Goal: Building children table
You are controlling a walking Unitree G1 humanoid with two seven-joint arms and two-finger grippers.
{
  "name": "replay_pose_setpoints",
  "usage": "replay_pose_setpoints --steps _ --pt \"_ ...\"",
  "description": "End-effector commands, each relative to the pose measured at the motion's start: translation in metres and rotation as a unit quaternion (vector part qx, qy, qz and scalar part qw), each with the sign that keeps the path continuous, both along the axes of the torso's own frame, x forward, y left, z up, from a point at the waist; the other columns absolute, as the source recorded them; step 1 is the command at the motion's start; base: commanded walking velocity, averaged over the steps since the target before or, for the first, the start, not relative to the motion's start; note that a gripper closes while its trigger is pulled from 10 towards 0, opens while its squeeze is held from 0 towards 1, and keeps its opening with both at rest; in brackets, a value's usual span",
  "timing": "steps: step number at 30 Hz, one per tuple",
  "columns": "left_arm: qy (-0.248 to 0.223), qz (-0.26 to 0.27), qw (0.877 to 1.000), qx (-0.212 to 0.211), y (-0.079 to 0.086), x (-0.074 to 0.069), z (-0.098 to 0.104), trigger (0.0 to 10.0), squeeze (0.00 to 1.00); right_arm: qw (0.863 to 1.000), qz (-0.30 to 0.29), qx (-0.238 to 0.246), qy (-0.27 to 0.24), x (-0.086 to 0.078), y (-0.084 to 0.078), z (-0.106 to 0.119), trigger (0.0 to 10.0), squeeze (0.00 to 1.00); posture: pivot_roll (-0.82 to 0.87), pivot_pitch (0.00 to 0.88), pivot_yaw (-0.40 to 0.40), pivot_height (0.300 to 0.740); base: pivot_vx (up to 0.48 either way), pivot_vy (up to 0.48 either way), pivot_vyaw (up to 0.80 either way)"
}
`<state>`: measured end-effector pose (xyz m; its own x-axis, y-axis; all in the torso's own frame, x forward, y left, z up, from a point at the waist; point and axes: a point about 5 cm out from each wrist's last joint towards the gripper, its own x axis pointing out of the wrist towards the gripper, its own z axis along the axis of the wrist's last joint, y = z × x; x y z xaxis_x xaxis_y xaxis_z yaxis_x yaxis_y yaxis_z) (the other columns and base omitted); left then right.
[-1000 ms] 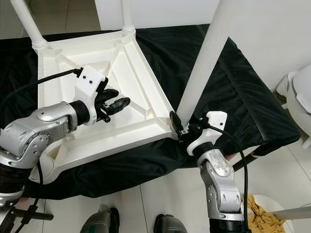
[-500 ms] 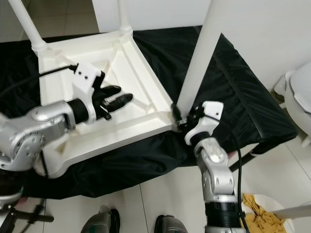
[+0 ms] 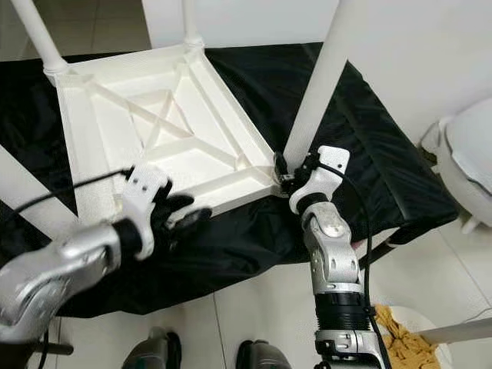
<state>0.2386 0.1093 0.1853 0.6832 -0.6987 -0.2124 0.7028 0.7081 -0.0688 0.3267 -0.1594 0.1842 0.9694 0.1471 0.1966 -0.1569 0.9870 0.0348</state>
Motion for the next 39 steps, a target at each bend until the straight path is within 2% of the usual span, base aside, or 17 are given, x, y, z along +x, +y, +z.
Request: replay_pose_setpoints --steps 1,2,4,7,9,10,11,14,16,18,25,29,33,34,35,36,39 --pt "0.004 0.019 1.000 0.014 0.012 0.001 -0.002 10.0 0.00 0.999 -0.015 0.015 -0.026 0.002 -0.007 0.010 10.0 0.00 0.07 0.130 -0.067 0.740 0.000 0.000 0.00" --pt "0.004 0.019 1.000 0.014 0.012 0.001 -0.002 10.0 0.00 0.999 -0.015 0.015 -0.026 0.002 -0.007 0.010 10.0 0.00 0.07 0.130 -0.067 0.740 0.000 0.000 0.00" --pt "0.006 0.050 0.998 0.033 0.031 0.005 -0.006 10.0 0.00 0.999 -0.016 0.024 -0.038 0.001 -0.011 0.012 10.0 0.00 0.07 0.125 -0.069 0.740 0.000 0.000 0.00" --pt "0.006 0.059 0.998 0.034 0.038 0.007 -0.006 10.0 0.00 0.999 -0.015 0.027 -0.041 0.000 -0.012 0.013 10.0 0.00 0.07 0.123 -0.069 0.740 0.000 0.000 0.00" --pt "0.005 0.099 0.994 0.049 0.062 0.017 -0.010 10.0 0.00 0.998 -0.005 0.032 -0.049 -0.006 -0.013 0.012 10.0 0.00 0.06 0.120 -0.062 0.740 0.000 0.000 0.00" --pt "0.005 0.099 0.994 0.049 0.062 0.017 -0.010 10.0 0.00 0.998 -0.005 0.032 -0.049 -0.006 -0.013 0.012 10.0 0.00 0.06 0.120 -0.062 0.740 0.000 0.000 0.00" --pt "0.004 0.114 0.992 0.051 0.071 0.022 -0.010 10.0 0.00 0.998 -0.001 0.034 -0.053 -0.009 -0.012 0.011 10.0 0.00 0.06 0.121 -0.058 0.740 0.000 0.000 0.00" --pt "0.004 0.114 0.992 0.051 0.071 0.022 -0.010 10.0 0.00 0.998 -0.001 0.034 -0.053 -0.009 -0.012 0.011 10.0 0.00 0.06 0.121 -0.058 0.740 0.000 0.000 0.00" --pt "0.002 0.123 0.991 0.049 0.078 0.025 -0.009 10.0 0.00 0.998 0.002 0.037 -0.057 -0.011 -0.012 0.010 10.0 0.00 0.06 0.122 -0.056 0.740 0.000 0.000 0.00" --pt "-0.012 0.129 0.990 0.050 0.089 0.038 0.000 10.0 0.00 0.997 0.005 0.047 -0.061 -0.015 -0.009 0.007 10.0 0.00 0.05 0.125 -0.044 0.740 0.000 0.000 0.00" --pt "-0.027 0.116 0.991 0.055 0.085 0.040 0.007 10.0 0.00 0.997 0.008 0.042 -0.056 -0.016 -0.007 0.004 10.0 0.00 0.04 0.129 -0.031 0.740 0.000 0.000 0.00" --pt "-0.028 0.094 0.995 0.024 0.063 0.033 0.008 10.0 0.00 0.999 0.009 0.029 -0.044 -0.015 -0.008 0.000 10.0 0.00 0.04 0.135 -0.026 0.740 0.000 0.000 0.00" --pt "-0.030 0.090 0.995 0.016 0.050 0.032 0.007 10.0 0.00 0.999 0.023 0.025 -0.039 -0.013 -0.005 0.000 10.0 0.00 0.04 0.136 -0.034 0.740 0.000 0.000 0.00" --pt "-0.030 0.097 0.995 0.010 0.045 0.033 0.007 10.0 0.00 0.998 0.030 0.025 -0.039 -0.012 -0.002 0.000 10.0 0.93 0.04 0.137 -0.039 0.740 0.000 0.000 0.00" --pt "-0.030 0.097 0.995 0.010 0.045 0.033 0.007 10.0 0.00 0.998 0.030 0.025 -0.039 -0.012 -0.002 0.000 10.0 0.93 0.04 0.137 -0.039 0.740 0.000 0.000 0.00" --pt "-0.036 0.110 0.993 -0.009 0.036 0.038 0.010 10.0 0.00 0.997 0.052 0.032 -0.043 -0.010 0.002 0.003 10.0 1.00 0.05 0.138 -0.053 0.740 0.000 0.000 0.00" --pt "-0.041 0.116 0.992 -0.015 0.033 0.040 0.012 10.0 0.00 0.997 0.055 0.030 -0.047 -0.009 0.003 0.005 10.0 1.00 0.05 0.138 -0.053 0.740 0.000 0.000 0.00"
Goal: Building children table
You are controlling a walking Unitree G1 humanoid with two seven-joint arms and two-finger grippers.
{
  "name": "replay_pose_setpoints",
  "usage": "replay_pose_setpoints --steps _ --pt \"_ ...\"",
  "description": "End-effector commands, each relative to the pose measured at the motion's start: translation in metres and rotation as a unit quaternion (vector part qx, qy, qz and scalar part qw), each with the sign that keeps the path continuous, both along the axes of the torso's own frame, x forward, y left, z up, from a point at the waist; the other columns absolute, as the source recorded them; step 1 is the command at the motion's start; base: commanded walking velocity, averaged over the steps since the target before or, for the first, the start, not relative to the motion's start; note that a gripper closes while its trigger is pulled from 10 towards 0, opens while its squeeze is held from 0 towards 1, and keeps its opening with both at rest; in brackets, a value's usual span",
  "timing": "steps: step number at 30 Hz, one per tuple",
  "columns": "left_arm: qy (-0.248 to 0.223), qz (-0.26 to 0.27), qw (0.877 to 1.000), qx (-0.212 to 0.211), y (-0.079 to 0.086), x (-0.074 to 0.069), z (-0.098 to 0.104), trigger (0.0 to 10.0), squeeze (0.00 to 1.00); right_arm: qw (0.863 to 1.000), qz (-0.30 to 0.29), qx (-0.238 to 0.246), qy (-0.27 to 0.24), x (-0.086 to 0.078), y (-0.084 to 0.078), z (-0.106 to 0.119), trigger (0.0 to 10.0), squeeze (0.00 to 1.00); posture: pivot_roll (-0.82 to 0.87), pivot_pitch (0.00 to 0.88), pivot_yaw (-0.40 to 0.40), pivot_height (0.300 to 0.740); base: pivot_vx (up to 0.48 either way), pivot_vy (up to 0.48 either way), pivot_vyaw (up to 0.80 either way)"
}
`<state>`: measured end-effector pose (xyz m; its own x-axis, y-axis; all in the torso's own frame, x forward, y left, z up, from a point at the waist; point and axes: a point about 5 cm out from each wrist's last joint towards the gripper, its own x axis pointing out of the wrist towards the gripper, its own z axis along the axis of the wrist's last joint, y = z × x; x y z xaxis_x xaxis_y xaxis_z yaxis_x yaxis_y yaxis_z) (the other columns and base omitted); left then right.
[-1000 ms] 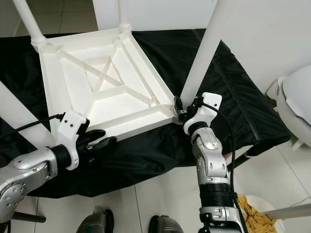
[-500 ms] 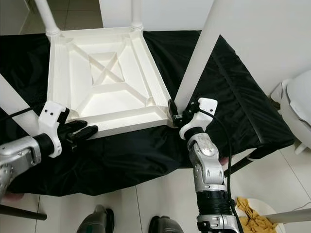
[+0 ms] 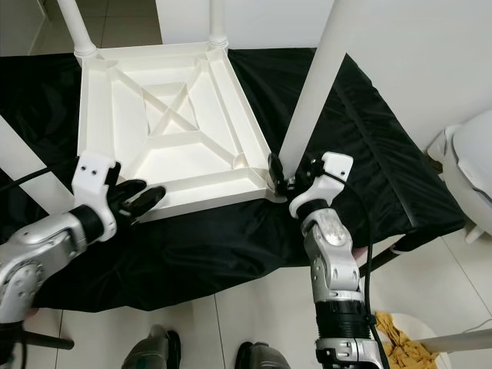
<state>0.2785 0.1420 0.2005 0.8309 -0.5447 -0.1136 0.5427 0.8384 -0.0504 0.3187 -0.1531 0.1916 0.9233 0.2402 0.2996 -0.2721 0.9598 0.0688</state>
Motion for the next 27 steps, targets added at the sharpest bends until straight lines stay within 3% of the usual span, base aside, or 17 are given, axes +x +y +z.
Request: replay_pose_setpoints --steps 1,8,9,13,14,18,20,27 --pt "-0.002 0.024 1.000 0.005 -0.003 0.003 0.000 10.0 0.00 1.000 0.004 0.000 -0.002 0.001 -0.003 -0.001 10.0 1.00 0.05 0.137 -0.062 0.740 0.000 0.000 0.00" --pt "-0.012 0.078 0.997 -0.021 -0.009 0.012 -0.001 10.0 0.00 1.000 0.004 0.002 -0.012 0.007 0.001 0.004 10.0 1.00 0.06 0.135 -0.073 0.740 0.000 0.000 0.00" --pt "-0.017 0.098 0.994 -0.034 -0.009 0.014 0.001 10.0 0.00 1.000 0.003 -0.004 -0.015 0.007 0.002 0.005 10.0 0.00 0.06 0.134 -0.076 0.740 0.000 0.000 0.00" --pt "-0.033 0.140 0.989 -0.037 -0.009 0.017 0.004 10.0 0.00 1.000 0.002 -0.009 -0.019 0.007 0.003 0.005 10.0 0.00 0.06 0.134 -0.077 0.740 0.000 0.000 0.00" --pt "-0.060 0.197 0.978 -0.030 -0.007 0.020 0.007 10.0 0.00 1.000 -0.003 -0.011 -0.023 0.007 0.001 0.006 10.0 0.00 0.06 0.132 -0.074 0.740 0.000 0.000 0.00" --pt "-0.073 0.227 0.971 -0.030 -0.006 0.020 0.008 10.0 0.00 1.000 -0.006 -0.013 -0.026 0.007 0.000 0.007 10.0 0.00 0.05 0.130 -0.072 0.740 0.000 0.000 0.00" --pt "-0.089 0.271 0.958 -0.029 -0.007 0.017 0.007 10.0 0.00 0.999 -0.013 -0.014 -0.031 0.007 -0.003 0.007 10.0 0.00 0.05 0.120 -0.069 0.740 0.000 0.000 0.00" --pt "-0.112 0.286 0.951 -0.021 -0.009 0.013 -0.004 10.0 0.00 0.999 -0.020 -0.016 -0.033 0.006 -0.008 0.005 10.0 0.00 0.04 0.109 -0.074 0.740 0.000 0.000 0.00"
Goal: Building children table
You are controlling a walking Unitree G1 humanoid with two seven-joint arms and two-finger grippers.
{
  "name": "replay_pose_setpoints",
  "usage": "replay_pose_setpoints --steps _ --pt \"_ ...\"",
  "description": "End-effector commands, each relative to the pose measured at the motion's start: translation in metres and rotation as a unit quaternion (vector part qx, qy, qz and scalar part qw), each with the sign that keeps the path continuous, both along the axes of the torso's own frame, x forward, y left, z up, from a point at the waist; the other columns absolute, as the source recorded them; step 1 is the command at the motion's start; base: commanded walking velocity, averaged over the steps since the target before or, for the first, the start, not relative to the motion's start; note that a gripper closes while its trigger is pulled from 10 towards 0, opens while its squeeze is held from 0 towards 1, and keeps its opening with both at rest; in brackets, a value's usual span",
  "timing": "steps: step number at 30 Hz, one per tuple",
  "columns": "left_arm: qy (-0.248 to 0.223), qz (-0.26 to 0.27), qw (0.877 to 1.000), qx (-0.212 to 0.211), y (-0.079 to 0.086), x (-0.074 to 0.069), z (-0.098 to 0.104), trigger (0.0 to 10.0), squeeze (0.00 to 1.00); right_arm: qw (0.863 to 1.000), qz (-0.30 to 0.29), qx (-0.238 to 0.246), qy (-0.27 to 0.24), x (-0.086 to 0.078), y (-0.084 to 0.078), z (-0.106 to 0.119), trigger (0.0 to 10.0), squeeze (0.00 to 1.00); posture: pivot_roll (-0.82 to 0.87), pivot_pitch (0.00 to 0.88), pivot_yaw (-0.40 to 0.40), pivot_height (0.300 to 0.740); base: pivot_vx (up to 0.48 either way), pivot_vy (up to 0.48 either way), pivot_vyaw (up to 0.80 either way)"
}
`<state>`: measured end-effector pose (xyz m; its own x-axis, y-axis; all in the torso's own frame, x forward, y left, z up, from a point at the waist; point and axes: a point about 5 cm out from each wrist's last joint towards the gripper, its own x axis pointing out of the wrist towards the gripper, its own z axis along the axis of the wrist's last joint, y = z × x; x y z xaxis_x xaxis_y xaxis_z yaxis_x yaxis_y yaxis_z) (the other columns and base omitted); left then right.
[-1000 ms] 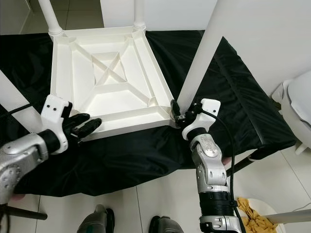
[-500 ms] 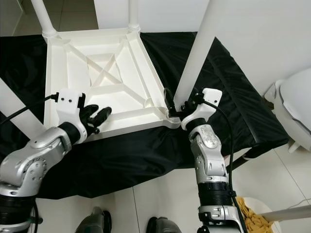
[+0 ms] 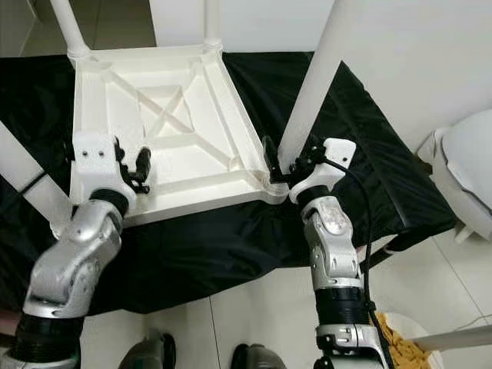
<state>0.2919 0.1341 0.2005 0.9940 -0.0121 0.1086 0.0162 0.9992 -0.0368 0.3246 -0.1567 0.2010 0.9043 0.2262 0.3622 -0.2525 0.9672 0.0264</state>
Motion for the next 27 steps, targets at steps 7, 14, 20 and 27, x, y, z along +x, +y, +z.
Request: replay_pose_setpoints --steps 7,14,20,27 --pt "0.004 0.002 1.000 0.017 -0.001 -0.004 -0.028 10.0 0.00 0.998 0.034 -0.036 -0.033 0.000 -0.008 0.019 10.0 0.00 0.02 0.092 -0.089 0.740 0.000 0.000 0.00" --pt "0.006 0.006 1.000 0.018 -0.008 -0.005 -0.036 10.0 0.00 0.993 0.076 -0.063 -0.062 0.000 -0.008 0.039 10.0 0.00 0.00 0.077 -0.098 0.740 0.000 0.000 0.00" --pt "-0.009 0.022 0.999 0.021 -0.007 -0.001 -0.036 10.0 0.00 0.993 0.083 -0.057 -0.066 0.001 -0.012 0.043 10.0 0.00 0.00 0.068 -0.105 0.740 0.000 0.000 0.00" --pt "-0.023 0.016 0.999 0.033 -0.005 0.005 -0.035 10.0 0.00 0.991 0.103 -0.052 -0.074 0.002 -0.011 0.053 10.0 0.00 0.00 0.051 -0.114 0.740 0.000 0.000 0.00"
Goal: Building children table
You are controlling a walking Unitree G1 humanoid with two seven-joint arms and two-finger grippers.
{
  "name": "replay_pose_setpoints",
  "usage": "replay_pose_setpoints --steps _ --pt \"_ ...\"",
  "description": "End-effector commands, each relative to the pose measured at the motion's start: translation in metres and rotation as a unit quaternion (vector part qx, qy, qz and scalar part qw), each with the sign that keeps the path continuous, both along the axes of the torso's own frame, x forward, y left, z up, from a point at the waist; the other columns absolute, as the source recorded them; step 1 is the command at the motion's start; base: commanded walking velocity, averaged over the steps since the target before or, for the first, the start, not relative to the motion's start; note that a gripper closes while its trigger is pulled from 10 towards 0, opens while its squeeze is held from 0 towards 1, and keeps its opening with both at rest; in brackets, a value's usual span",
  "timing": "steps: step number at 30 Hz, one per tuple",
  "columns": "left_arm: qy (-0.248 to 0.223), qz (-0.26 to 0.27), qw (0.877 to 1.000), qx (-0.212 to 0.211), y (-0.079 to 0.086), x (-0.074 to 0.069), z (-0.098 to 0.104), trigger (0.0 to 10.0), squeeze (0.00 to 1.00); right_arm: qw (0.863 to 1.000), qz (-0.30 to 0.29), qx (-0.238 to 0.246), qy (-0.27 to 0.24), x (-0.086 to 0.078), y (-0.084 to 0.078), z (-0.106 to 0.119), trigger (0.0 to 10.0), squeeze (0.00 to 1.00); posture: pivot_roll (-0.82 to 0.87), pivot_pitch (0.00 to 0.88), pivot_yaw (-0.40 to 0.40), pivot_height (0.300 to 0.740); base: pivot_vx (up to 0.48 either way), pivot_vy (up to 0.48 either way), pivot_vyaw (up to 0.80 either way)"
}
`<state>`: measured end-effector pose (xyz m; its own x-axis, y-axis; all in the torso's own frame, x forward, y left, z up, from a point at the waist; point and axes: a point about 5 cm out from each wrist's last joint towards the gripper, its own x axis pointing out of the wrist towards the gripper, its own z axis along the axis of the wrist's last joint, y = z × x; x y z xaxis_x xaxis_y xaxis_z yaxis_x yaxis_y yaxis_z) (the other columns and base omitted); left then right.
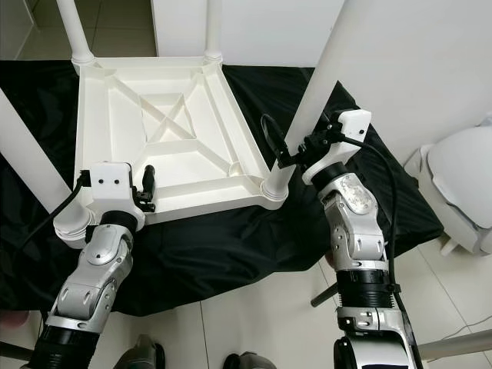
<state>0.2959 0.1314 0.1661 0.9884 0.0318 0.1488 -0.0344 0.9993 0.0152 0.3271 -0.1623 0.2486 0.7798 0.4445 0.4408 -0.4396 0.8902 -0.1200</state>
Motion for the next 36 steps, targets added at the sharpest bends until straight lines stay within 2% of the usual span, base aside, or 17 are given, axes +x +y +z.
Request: replay_pose_setpoints --steps 1,8,13,20,27,29,36 --pt "-0.003 -0.010 1.000 0.009 -0.003 0.002 -0.001 10.0 0.00 1.000 0.002 0.001 -0.010 0.000 -0.005 0.008 10.0 0.00 0.00 0.048 -0.113 0.740 0.000 0.000 0.00" --pt "-0.007 -0.011 1.000 0.010 -0.006 0.005 -0.001 10.0 0.00 1.000 0.008 0.014 -0.017 0.000 -0.005 0.016 10.0 0.00 0.00 0.042 -0.112 0.740 0.000 0.000 0.00" --pt "-0.006 0.007 1.000 0.014 -0.001 0.009 -0.002 10.0 0.00 0.999 0.013 0.039 -0.029 -0.001 -0.004 0.026 10.0 0.00 0.01 0.021 -0.102 0.740 0.000 0.000 0.00" --pt "-0.005 0.006 1.000 0.010 0.000 0.009 -0.003 10.0 0.00 0.998 0.013 0.039 -0.041 0.000 -0.007 0.034 10.0 0.00 0.01 0.014 -0.099 0.740 0.000 0.000 0.00" --pt "-0.005 0.000 1.000 0.008 -0.003 0.011 -0.003 10.0 0.00 0.995 0.016 0.073 -0.064 -0.002 -0.010 0.052 10.0 0.00 0.01 0.015 -0.095 0.740 0.000 0.000 0.00" --pt "-0.005 0.000 1.000 0.008 -0.003 0.011 -0.003 10.0 0.00 0.995 0.016 0.073 -0.064 -0.002 -0.010 0.052 10.0 0.00 0.01 0.015 -0.095 0.740 0.000 0.000 0.00" --pt "-0.006 -0.018 1.000 0.022 -0.006 0.011 -0.004 10.0 0.00 0.992 0.015 0.084 -0.094 -0.001 -0.015 0.075 10.0 0.00 0.01 0.021 -0.099 0.740 0.000 0.000 0.00"
